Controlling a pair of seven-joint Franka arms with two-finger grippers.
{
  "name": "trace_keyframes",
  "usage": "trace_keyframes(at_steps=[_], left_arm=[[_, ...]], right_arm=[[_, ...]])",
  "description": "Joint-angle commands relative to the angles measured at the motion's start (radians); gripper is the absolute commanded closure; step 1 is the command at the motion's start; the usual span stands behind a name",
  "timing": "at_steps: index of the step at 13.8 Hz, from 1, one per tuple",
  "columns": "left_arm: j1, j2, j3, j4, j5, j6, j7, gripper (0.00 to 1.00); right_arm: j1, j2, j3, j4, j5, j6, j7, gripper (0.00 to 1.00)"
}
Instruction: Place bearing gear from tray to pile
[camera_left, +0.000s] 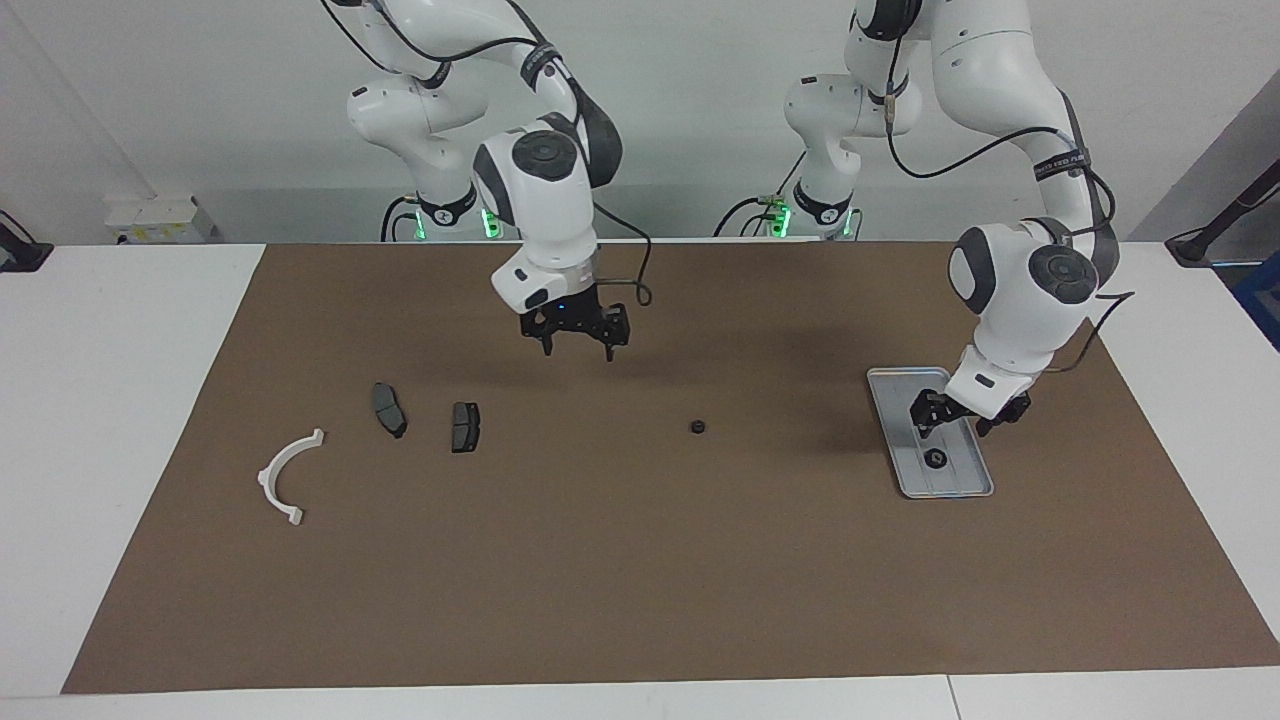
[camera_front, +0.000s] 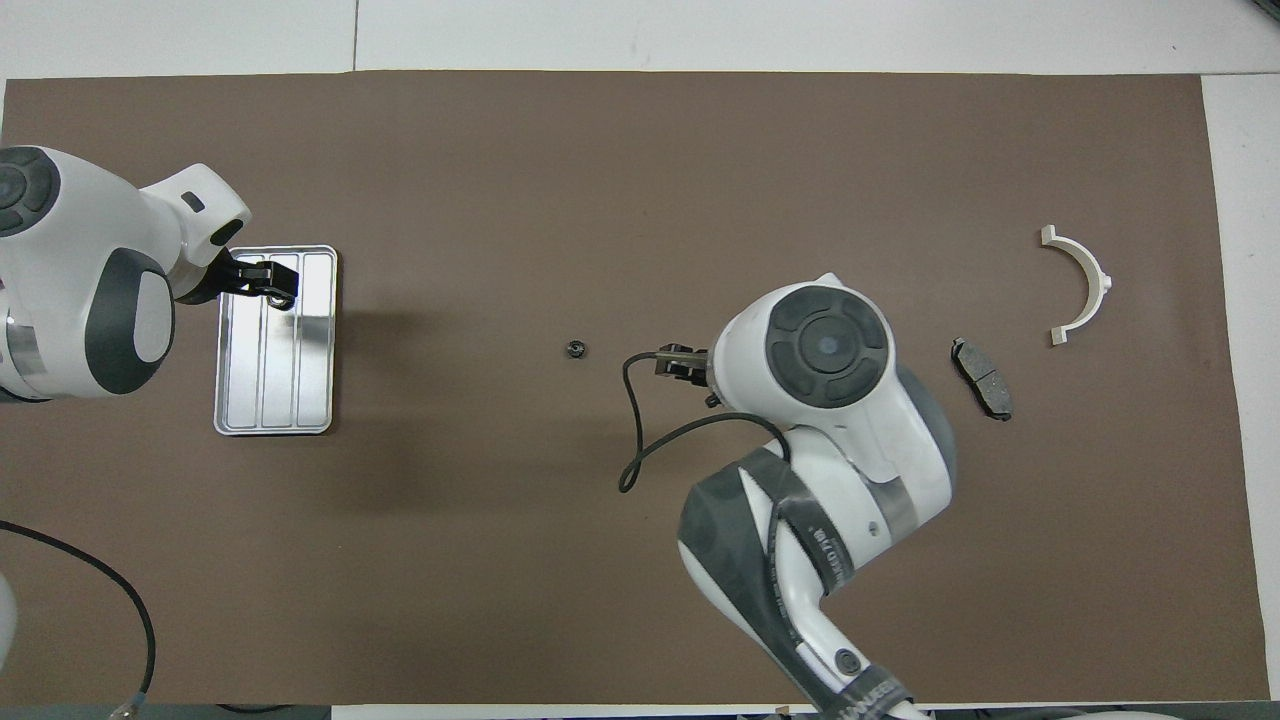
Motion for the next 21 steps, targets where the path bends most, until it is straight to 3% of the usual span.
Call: trace_keyframes(at_steps=[1,3,6,7,17,21], left_arm=[[0.015,-0.001,-0.011,-0.027,-0.018,0.025,0.045,0.09],[0.035,0.02,-0.011,-0.03,-0.047,0.06,0.084,0.09],[0.038,0.048,-0.011,-0.038,-0.086,0.104,0.11,0.09],[0.038,0.06,-0.013,-0.038,-0.087,0.118,0.11,0.1],[0.037,0.095,-0.014,-0.038,-0.114,0.158,0.124,0.13],[0.034,0.1,-0.014,-0.045,-0.112,0.172,0.125,0.16]], right_arm=[[0.063,0.12,-0.008,0.113,0.002,0.011,0.126,0.0],[0.122,0.203,-0.011,0.205,-0.005,-0.012,0.215,0.0],[0.192,0.427,-0.01,0.446,-0.125,-0.063,0.4,0.0],[0.192,0.465,-0.008,0.477,-0.127,-0.061,0.411,0.0],[0.158,0.533,-0.008,0.494,-0.125,0.005,0.413,0.0],[0.166,0.616,-0.008,0.62,-0.124,-0.021,0.413,0.0]])
